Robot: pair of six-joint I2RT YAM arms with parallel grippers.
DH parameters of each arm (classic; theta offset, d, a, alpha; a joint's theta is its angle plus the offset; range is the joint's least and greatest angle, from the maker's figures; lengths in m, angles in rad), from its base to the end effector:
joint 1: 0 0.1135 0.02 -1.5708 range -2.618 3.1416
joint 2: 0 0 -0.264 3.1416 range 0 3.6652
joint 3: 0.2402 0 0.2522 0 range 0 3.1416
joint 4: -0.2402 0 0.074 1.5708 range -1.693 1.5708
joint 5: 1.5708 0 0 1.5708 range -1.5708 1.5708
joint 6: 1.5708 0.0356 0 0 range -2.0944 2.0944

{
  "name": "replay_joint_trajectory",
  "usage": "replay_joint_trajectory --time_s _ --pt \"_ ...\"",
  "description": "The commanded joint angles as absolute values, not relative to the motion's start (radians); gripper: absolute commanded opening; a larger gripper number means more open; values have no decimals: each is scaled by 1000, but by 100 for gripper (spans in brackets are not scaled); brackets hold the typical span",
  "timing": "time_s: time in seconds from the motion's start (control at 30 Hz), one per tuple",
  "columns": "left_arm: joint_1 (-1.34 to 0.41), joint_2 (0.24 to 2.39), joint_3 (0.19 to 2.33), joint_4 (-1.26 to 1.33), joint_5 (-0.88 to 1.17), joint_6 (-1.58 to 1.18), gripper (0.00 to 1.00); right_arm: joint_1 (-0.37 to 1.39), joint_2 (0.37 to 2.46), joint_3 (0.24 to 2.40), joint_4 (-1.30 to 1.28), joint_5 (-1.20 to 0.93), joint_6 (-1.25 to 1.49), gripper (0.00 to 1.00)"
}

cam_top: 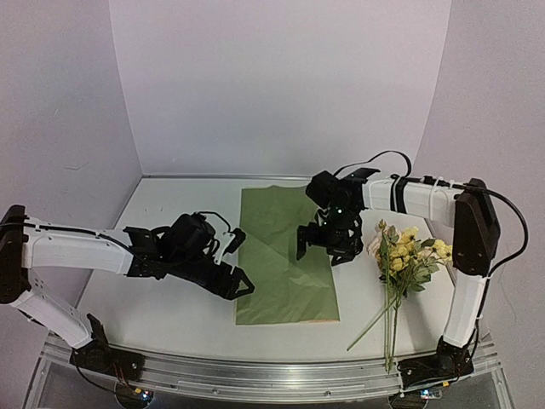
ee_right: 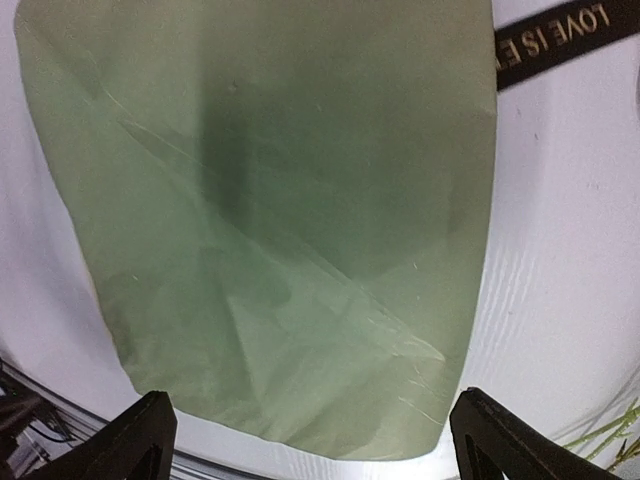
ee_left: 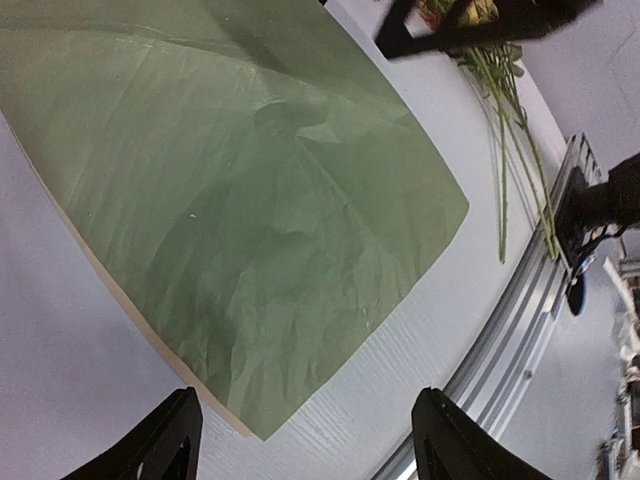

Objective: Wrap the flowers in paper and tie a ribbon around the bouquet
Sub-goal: Move the folded wrapping paper to the center of the board.

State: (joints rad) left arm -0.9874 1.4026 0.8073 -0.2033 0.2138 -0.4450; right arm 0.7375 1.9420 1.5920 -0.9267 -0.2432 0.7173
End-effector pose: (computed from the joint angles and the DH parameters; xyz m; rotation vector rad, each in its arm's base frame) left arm 0.1524 -0.2447 0.2082 0.7906 2.4278 -0.8872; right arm 0.2888 0.2739 0.2280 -0.0854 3.0286 0.5748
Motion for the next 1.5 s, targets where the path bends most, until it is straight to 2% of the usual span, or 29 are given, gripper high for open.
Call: replay_joint_trajectory --time_s 0.0,0.17,0.33,0.53,0.93,1.17,1.37,1.47 --pt "-929 1459 821 -103 347 -599 74 744 1814 1417 -858 -242 651 98" --pt "-865 1514 812 -71 464 -727 74 744 1768 1236 -737 -306 622 98" --pt "-832 1567 794 -5 543 -789 74 744 1771 1136 -636 -329 648 92" --pt "-814 1646 809 -20 544 -788 73 744 1803 1099 -583 -345 683 82" --pt "-811 1766 876 -60 522 -742 73 745 1836 1075 -528 -376 731 71" --pt "-811 1783 908 -52 528 -751 69 785 1885 1114 -496 -406 780 61" --pt "-812 1804 941 -24 548 -763 59 808 1901 1147 -490 -413 803 60" --pt "-811 1811 957 -15 558 -766 50 818 1903 1155 -489 -417 807 59"
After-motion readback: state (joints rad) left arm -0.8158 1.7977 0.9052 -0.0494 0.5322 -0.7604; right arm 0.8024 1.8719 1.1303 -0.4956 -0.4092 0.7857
